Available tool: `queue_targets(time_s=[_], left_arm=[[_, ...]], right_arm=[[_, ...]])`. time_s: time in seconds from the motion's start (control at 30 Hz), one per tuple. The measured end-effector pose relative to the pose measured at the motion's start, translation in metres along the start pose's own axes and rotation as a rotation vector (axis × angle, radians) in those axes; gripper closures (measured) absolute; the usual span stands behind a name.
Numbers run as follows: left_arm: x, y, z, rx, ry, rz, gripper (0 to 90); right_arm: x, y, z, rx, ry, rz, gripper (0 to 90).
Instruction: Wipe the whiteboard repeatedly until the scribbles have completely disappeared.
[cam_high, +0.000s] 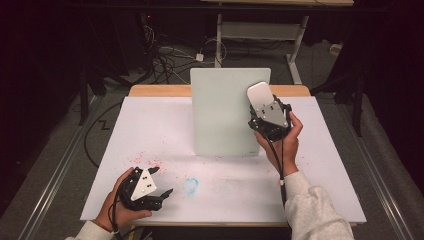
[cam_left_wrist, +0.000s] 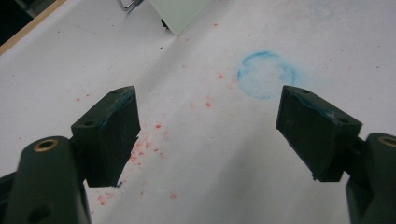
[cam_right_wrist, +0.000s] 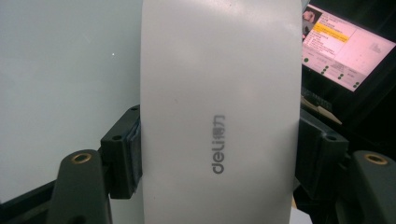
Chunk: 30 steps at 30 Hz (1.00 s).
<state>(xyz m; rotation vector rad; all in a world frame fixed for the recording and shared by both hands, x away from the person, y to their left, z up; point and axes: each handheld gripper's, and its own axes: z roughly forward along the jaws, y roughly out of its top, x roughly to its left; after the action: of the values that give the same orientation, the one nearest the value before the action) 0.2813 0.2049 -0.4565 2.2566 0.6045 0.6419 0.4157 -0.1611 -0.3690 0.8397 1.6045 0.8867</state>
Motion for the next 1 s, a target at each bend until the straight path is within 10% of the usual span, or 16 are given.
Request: queue_targets(time_s=[0.57,1.0], left_arm=[[-0.001,0.0,-0.001,0.0,0.005,0.01,20.6],[-0.001,0.0,-0.002,0.001,0.006,0.02,20.7]], right_arm=[[0.031,-0.053,-0.01,0.044,0.06,-0.117,30.8],[0.009,-0.044,-0.016,0.038,0.064,-0.027,30.8]])
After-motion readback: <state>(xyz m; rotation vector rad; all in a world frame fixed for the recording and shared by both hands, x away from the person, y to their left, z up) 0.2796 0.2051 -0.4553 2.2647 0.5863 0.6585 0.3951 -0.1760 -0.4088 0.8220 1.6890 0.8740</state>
